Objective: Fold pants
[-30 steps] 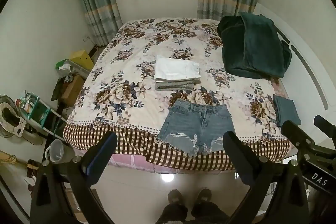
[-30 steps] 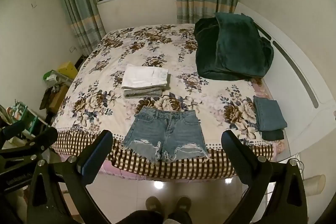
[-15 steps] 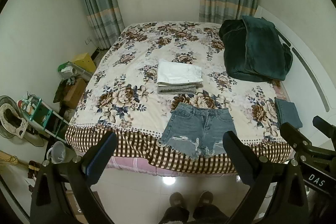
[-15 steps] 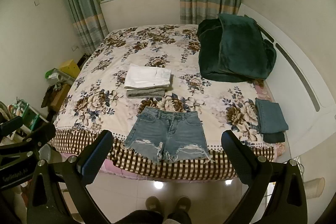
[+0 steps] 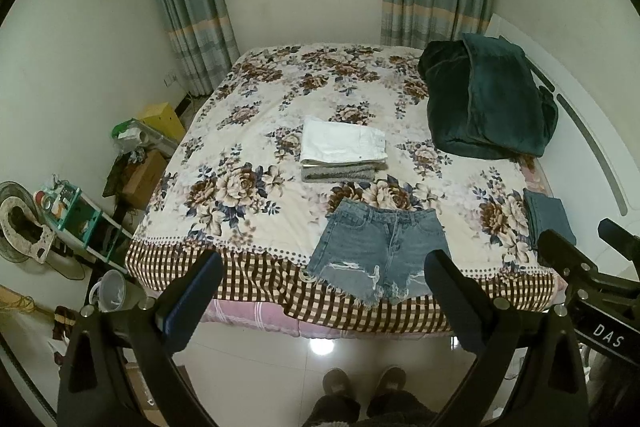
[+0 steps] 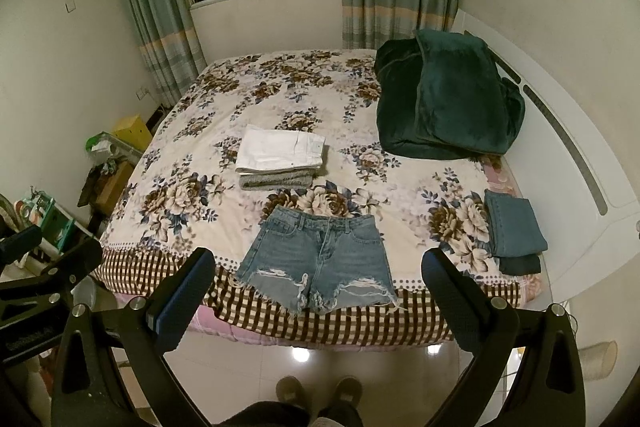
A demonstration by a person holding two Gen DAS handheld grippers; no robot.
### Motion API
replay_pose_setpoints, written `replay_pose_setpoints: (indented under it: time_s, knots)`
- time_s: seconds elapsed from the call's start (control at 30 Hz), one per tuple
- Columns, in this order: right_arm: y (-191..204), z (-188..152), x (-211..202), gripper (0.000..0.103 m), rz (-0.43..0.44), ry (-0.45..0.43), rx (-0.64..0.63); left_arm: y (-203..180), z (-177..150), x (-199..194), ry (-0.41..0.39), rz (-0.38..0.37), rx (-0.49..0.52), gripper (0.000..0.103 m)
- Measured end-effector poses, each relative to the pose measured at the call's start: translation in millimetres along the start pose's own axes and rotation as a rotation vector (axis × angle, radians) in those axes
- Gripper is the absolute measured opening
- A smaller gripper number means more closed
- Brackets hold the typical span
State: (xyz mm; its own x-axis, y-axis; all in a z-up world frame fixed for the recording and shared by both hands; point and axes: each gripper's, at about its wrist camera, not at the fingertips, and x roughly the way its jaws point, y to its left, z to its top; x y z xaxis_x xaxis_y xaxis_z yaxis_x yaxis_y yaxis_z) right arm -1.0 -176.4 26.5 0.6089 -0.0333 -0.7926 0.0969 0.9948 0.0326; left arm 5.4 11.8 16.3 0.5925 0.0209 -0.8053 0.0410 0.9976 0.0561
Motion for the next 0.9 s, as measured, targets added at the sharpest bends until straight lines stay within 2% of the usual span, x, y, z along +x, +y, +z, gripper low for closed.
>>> replay_pose_setpoints:
  time_s: [0.5,0.9]
  knots:
    - [-1,21,-7,0.103,0.008,-0.005,-0.011,7,8,-10,-0.017,0.000,-0.010,0.103]
    - [-6,25,-15,0.103,0.011,-0.013,-0.008,7,7,-11,-0.021,0.002,-0.008,0.103]
